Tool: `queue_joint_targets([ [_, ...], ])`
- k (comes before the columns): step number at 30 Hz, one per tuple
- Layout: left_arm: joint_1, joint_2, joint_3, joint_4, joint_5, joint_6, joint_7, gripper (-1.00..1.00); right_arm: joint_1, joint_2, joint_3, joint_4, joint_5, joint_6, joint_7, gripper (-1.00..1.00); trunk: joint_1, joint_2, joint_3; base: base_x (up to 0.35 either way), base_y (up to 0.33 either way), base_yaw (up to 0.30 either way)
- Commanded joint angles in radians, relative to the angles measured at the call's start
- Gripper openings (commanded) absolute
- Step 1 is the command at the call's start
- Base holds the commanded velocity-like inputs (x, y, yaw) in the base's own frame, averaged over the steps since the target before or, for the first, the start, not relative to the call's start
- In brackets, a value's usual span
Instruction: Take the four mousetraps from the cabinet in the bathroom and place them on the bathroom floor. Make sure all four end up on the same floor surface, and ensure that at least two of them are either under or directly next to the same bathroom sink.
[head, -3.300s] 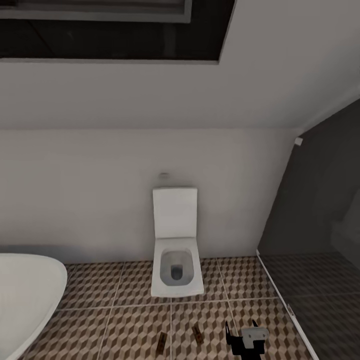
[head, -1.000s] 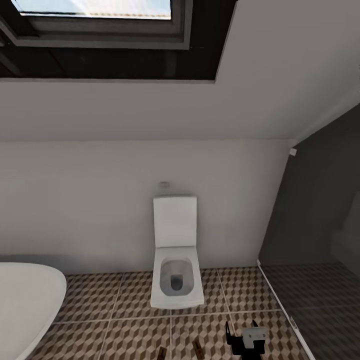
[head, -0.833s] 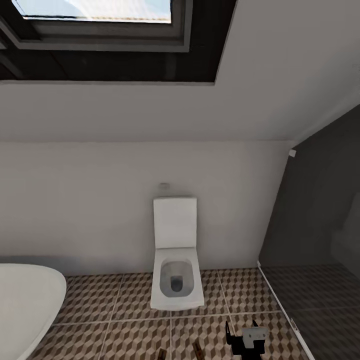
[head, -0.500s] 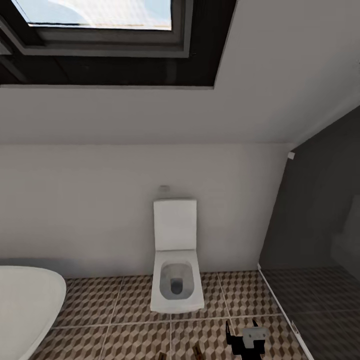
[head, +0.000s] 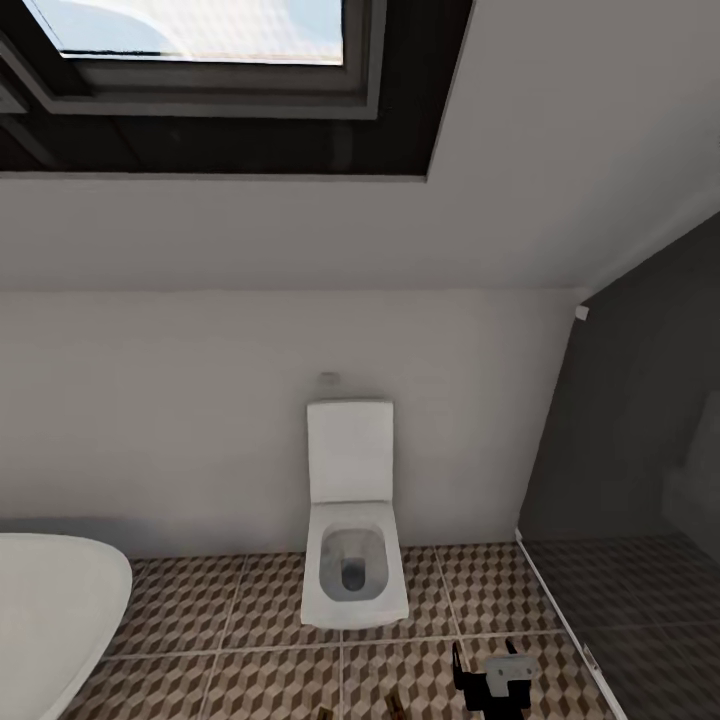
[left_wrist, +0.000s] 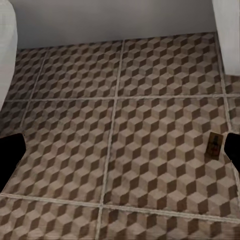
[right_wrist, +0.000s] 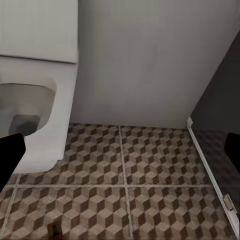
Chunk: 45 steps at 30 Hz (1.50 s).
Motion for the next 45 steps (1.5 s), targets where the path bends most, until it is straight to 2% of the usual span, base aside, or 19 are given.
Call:
queue_joint_targets([
  [1,-0.001,0.001,-0.009,0.014,-0.001,0.001,0.008,1.0,0.0,0.0,0.009,0.001,-0.008,0.025,-0.003,1.0,0.0,-0.001,0.0,0.0,0.0,0.0],
  [5,0.001,0.003,-0.009,0.026,0.0,0.033,0.009,1.0,-0.001,-0.002,0.008,0.001,-0.008,0.131,-0.003,1.0,0.0,-0.001,0.0,0.0,0.0,0.0],
  [6,0.008,0.004,-0.008,0.029,0.0,0.07,0.009,1.0,0.0,-0.004,0.008,0.001,-0.009,0.206,-0.002,1.0,0.0,-0.001,0.0,0.0,0.0,0.0],
  [9,0.025,0.005,-0.008,0.032,0.0,0.145,0.008,1.0,0.0,-0.005,0.008,0.001,-0.009,0.33,0.001,1.0,0.0,-0.001,0.0,0.0,0.0,0.0],
  [10,0.038,0.005,-0.008,0.033,0.0,0.199,0.007,1.0,0.001,-0.005,0.008,0.001,-0.01,0.412,0.004,1.0,0.0,-0.001,0.0,0.0,0.0,0.0],
  [12,0.049,0.005,-0.008,0.033,0.0,0.249,0.005,1.0,0.006,-0.005,0.008,0.001,-0.01,0.483,0.006,1.0,0.0,-0.001,0.0,0.0,0.0,0.0],
  [17,0.082,0.004,-0.008,0.034,0.0,0.363,0.004,1.0,0.041,-0.001,0.009,0.001,-0.019,0.607,0.016,1.0,0.0,-0.001,0.0,0.0,0.0,0.0],
  [21,0.104,0.001,-0.008,0.034,0.0,0.425,-0.005,1.0,0.073,0.006,0.009,0.001,-0.04,0.646,0.023,1.0,0.0,-0.001,0.0,0.0,0.0,0.0],
  [24,0.13,-0.008,-0.008,0.034,0.001,0.496,-0.028,1.0,0.108,0.015,0.009,0.001,-0.076,0.697,0.028,1.0,0.0,-0.001,0.0,0.0,0.0,0.0],
  [25,0.159,-0.014,-0.007,0.034,0.003,0.582,-0.047,1.0,0.138,0.021,0.009,0.001,-0.149,0.788,0.055,1.0,0.0,-0.001,0.0,0.0,0.0,0.0],
  [26,0.164,-0.014,-0.007,0.034,0.003,0.594,-0.049,1.0,0.143,0.021,0.009,0.001,-0.165,0.808,0.065,1.0,0.0,-0.001,0.0,0.0,0.0,0.0],
  [28,0.175,-0.005,-0.003,0.034,0.008,0.627,-0.055,1.0,0.165,0.022,0.009,0.002,-0.233,0.892,0.124,1.0,0.0,-0.001,0.0,0.0,0.0,0.0],
  [31,0.178,0.01,0.006,0.034,0.018,0.634,-0.057,1.0,0.178,0.018,0.008,0.002,-0.256,0.92,0.148,1.0,0.0,-0.001,0.0,0.0,0.0,0.0],
  [32,0.179,0.021,0.018,0.034,0.03,0.637,-0.058,1.0,0.188,0.014,0.008,0.003,-0.264,0.929,0.155,1.0,0.0,-0.001,0.0,0.0,0.0,0.0],
  [36,0.181,0.033,0.06,0.033,0.063,0.638,-0.059,1.0,0.211,-0.01,0.008,0.003,-0.273,0.934,0.159,1.0,0.0,-0.001,0.0,0.0,0.0,0.0],
  [38,0.182,0.038,0.101,0.033,0.088,0.637,-0.061,1.0,0.237,-0.055,0.007,0.004,-0.278,0.924,0.162,1.0,0.0,-0.001,0.0,0.0,0.0,0.0],
  [40,0.182,0.04,0.118,0.032,0.098,0.635,-0.061,1.0,0.263,-0.085,0.007,0.004,-0.279,0.906,0.163,1.0,0.0,-0.001,0.0,0.0,0.0,0.0],
  [45,0.182,0.04,0.13,0.03,0.106,0.634,-0.061,1.0,0.305,-0.131,0.007,0.004,-0.28,0.859,0.164,1.0,0.0,-0.001,0.0,0.0,0.0,0.0],
])
